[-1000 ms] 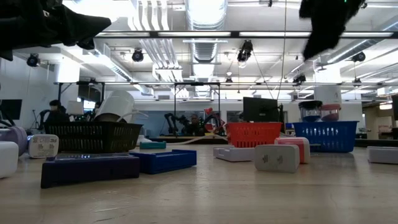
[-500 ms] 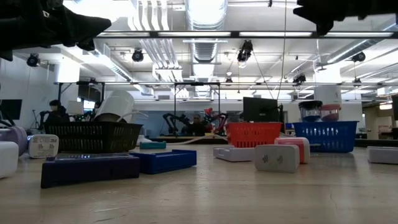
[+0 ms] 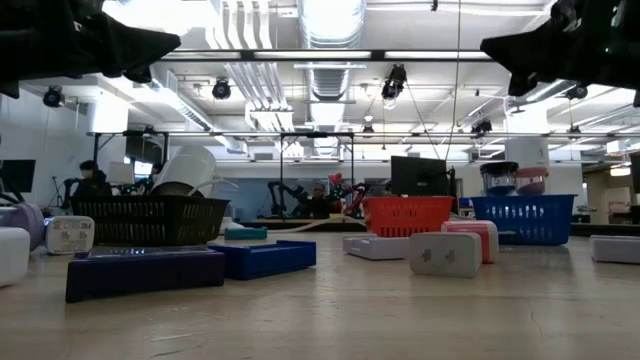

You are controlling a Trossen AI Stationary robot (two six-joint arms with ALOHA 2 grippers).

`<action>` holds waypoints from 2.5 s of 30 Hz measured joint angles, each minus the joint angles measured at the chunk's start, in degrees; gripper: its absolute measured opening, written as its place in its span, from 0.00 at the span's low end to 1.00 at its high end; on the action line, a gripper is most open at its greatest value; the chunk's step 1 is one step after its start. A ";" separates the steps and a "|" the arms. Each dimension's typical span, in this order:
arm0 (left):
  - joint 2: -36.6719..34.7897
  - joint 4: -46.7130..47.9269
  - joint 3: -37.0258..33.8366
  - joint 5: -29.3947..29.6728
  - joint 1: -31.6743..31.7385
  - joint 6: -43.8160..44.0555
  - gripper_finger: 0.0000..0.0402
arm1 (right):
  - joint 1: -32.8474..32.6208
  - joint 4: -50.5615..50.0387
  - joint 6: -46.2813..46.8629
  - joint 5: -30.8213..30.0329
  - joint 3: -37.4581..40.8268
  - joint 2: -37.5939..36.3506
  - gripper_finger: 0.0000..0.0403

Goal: Pick & Place Office items
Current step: Put the light blue digital clock into the red bin

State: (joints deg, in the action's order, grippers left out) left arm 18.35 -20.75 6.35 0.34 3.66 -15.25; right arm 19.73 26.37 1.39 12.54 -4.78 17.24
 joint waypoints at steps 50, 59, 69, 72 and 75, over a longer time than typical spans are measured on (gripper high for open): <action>13.19 -8.41 0.19 2.54 7.70 -3.53 0.03 | -0.10 3.24 7.63 6.76 4.24 0.88 0.02; 18.46 -9.33 4.01 2.03 8.76 1.15 0.03 | -2.92 4.35 8.89 8.39 3.51 0.87 0.02; 21.59 -9.29 4.18 5.70 8.76 2.60 0.03 | -10.16 4.30 0.34 3.96 4.15 1.65 0.02; 21.88 -9.38 4.04 5.68 8.70 3.12 0.03 | -11.04 5.68 -0.53 3.95 4.15 1.48 0.02; 21.94 -10.20 4.06 6.49 8.69 5.76 0.03 | -11.13 5.45 -0.79 3.95 4.15 1.59 0.02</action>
State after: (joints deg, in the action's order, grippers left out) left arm 40.29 -30.95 10.41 6.84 12.35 -9.48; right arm 8.60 31.82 0.60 16.49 -0.62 18.83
